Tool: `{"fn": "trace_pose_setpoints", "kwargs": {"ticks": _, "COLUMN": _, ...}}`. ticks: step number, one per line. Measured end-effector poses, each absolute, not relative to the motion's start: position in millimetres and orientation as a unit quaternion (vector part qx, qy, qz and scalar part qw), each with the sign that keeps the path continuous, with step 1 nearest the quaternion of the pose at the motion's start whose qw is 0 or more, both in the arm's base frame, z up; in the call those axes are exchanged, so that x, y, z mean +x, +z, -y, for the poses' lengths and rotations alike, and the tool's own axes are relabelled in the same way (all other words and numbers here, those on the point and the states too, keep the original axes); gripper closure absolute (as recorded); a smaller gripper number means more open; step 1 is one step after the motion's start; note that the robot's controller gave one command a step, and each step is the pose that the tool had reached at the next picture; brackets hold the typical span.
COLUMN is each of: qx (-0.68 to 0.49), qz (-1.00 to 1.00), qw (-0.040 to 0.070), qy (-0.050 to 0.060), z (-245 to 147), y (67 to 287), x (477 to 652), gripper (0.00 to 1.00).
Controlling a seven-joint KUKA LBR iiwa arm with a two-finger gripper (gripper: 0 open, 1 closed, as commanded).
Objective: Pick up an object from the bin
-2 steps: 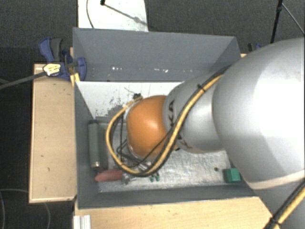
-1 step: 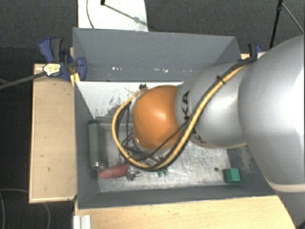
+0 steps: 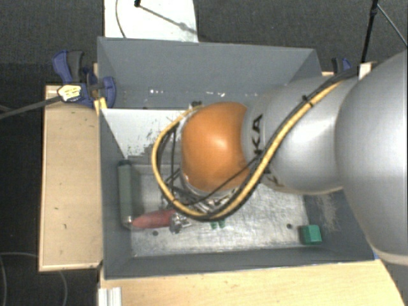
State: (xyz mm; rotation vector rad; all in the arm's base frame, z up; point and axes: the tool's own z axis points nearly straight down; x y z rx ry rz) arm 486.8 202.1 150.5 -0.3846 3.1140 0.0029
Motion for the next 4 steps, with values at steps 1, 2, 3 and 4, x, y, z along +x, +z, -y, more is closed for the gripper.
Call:
{"fn": "trace_pose_setpoints", "kwargs": {"ticks": 1, "qx": -0.169, "qz": -0.986, "qw": 0.001, "qy": 0.001, "z": -202, "y": 182, "x": 484.8, "gripper": 1.0}}
{"fn": "trace_pose_setpoints", "kwargs": {"ticks": 2, "qx": -0.168, "qz": -0.986, "qw": 0.001, "qy": 0.001, "z": -202, "y": 182, "x": 484.8, "gripper": 1.0}}
{"fn": "trace_pose_setpoints", "kwargs": {"ticks": 3, "qx": -0.168, "qz": -0.986, "qw": 0.001, "qy": 0.001, "z": -202, "y": 183, "x": 484.6, "gripper": 1.0}}
{"fn": "trace_pose_setpoints", "kwargs": {"ticks": 4, "qx": -0.16, "qz": -0.987, "qw": 0.007, "qy": 0.002, "z": -179, "y": 208, "x": 505.0, "gripper": 1.0}}
